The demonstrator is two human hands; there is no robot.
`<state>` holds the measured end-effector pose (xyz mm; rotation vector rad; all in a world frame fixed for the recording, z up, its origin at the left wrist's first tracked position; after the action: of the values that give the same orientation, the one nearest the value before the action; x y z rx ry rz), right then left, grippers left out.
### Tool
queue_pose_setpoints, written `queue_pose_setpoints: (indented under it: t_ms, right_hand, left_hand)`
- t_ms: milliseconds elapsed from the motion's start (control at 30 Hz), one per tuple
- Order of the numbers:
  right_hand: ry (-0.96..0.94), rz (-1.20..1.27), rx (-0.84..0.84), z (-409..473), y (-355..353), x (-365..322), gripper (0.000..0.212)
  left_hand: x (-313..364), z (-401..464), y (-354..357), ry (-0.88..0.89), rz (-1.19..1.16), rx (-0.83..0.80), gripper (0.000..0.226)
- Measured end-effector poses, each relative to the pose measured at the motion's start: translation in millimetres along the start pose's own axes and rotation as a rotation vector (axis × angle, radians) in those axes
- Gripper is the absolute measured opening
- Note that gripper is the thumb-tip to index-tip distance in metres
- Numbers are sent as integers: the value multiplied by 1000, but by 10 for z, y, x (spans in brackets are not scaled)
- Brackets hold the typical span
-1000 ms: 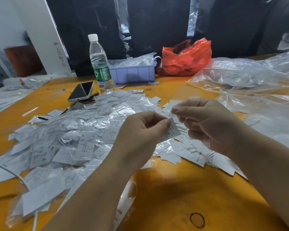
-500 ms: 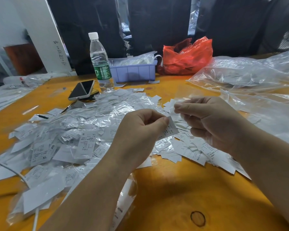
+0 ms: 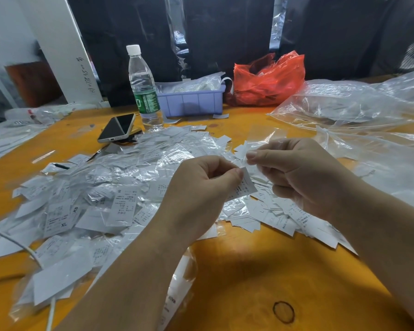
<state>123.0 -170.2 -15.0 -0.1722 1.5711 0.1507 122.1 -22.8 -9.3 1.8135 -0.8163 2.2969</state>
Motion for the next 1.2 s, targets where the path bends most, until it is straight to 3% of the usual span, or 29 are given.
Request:
queue_pose_setpoints:
  t_ms: [467,767,1200]
  right_hand:
    - [-10,-67,-30,16,25,6,4]
    - [-10,-73,27,-2,-23,-13,21]
    - [-2,-33,-2,-5,14,-9,24]
  left_hand:
    - [-35,-4,-55,-23,-2,38,14]
    - [-45,4,-30,-36,-20,32,15]
    - [-41,3,-36,-44,-7,37,17]
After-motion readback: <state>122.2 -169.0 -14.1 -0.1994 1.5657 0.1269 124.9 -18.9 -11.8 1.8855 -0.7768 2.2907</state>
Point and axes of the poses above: each hand's wrist, its own z-axis towards the middle knuckle, its own y-axis out of the palm, x = y × z, the point moved 9 cm from there along z, towards the middle knuckle, and after that the axes turned 14 degrees about -x, right-handed, at the moved point
